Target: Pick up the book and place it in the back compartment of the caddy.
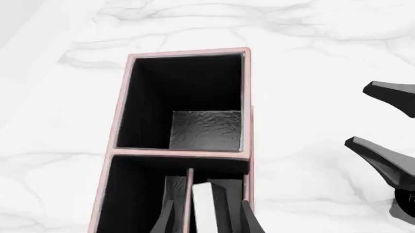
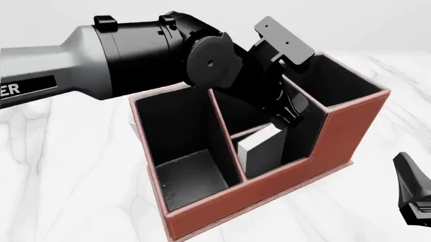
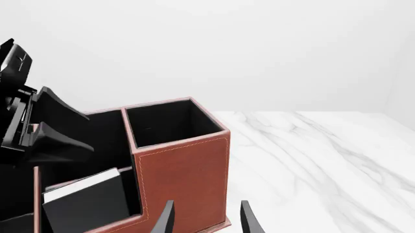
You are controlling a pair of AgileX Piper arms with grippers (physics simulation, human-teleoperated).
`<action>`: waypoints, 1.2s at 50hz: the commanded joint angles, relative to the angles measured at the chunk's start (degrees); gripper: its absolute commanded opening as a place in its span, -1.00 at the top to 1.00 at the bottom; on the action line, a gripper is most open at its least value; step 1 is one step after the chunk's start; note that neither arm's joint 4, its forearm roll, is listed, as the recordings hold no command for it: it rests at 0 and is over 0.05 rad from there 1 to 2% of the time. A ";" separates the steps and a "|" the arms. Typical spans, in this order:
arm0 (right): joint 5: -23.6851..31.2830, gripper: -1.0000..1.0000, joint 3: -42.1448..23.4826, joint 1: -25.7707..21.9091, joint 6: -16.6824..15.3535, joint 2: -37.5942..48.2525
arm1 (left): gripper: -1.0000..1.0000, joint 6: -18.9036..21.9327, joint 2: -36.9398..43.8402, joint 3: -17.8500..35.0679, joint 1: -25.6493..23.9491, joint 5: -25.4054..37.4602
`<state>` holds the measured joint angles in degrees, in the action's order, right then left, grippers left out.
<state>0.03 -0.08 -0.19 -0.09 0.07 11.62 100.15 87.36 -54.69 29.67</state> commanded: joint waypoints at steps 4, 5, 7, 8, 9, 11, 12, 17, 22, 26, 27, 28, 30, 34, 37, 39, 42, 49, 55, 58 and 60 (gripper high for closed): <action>0.00 -1.00 0.00 -0.01 0.00 0.00 | -1.00 3.11 -2.58 7.51 1.05 7.94; 0.00 -1.00 0.00 -0.01 0.01 0.00 | -1.00 3.49 -2.99 8.56 1.16 9.14; 0.01 -1.00 0.00 -0.01 0.00 0.00 | -1.00 4.20 -3.33 9.16 1.26 9.88; 0.00 -1.00 0.00 -0.01 -0.01 0.00 | -1.00 4.51 -3.81 9.74 1.26 10.52; 0.00 -1.00 0.00 0.00 0.00 0.00 | -1.00 5.06 -4.70 10.93 1.32 11.59; 0.00 -1.00 0.00 0.00 0.00 0.00 | -1.00 7.45 -5.44 13.13 1.93 13.38; 0.00 -1.00 0.00 -0.01 -0.01 0.00 | -1.00 8.29 -6.13 15.00 2.26 14.45; 0.00 -1.00 0.00 -0.01 -0.01 0.00 | -1.00 11.87 -9.38 20.53 2.56 17.17; 0.01 -1.00 0.00 0.01 0.00 0.00 | -1.00 16.67 -12.05 19.10 6.85 14.41; -0.01 -1.00 0.00 0.00 0.00 0.00 | -1.00 21.33 -18.01 8.93 11.66 4.37; 0.00 -1.00 0.00 0.00 0.01 0.00 | -1.00 23.93 -19.88 5.52 12.76 1.60; 0.00 -1.00 0.00 0.00 0.00 0.00 | -1.00 24.00 -22.79 2.87 15.37 -2.90; 0.00 -1.00 0.00 0.00 0.00 0.00 | -1.00 24.06 -24.69 0.74 16.59 -4.93; 0.00 -1.00 0.00 0.00 -0.01 0.00 | -1.00 24.63 -36.53 -13.15 16.87 -13.28; -0.01 -1.00 0.00 0.00 -0.01 0.00 | -1.00 22.22 -45.32 -20.96 18.08 -18.90; 0.00 -1.00 0.00 -0.01 0.00 0.00 | -1.00 21.10 -47.54 -22.97 19.23 -20.06; 0.01 -1.00 0.00 -0.01 0.00 0.00 | -1.00 19.97 -54.55 -33.34 22.06 -25.18; -0.26 -1.00 0.00 0.17 -0.03 -0.03 | -1.00 13.45 -68.31 -54.85 29.65 -37.58; 0.55 -1.00 -0.02 2.99 0.27 0.06 | -1.00 7.34 -75.92 -66.99 35.93 -46.32; -4.02 -1.00 -0.17 6.53 5.64 9.02 | -1.00 6.25 -79.55 -76.15 39.34 -52.85; -6.18 -1.00 -0.99 7.95 7.39 14.31 | -1.00 2.18 -80.24 -81.84 40.48 -57.07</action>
<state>-1.32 -0.23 3.00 1.88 3.38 22.54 32.66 30.90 -23.15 -10.18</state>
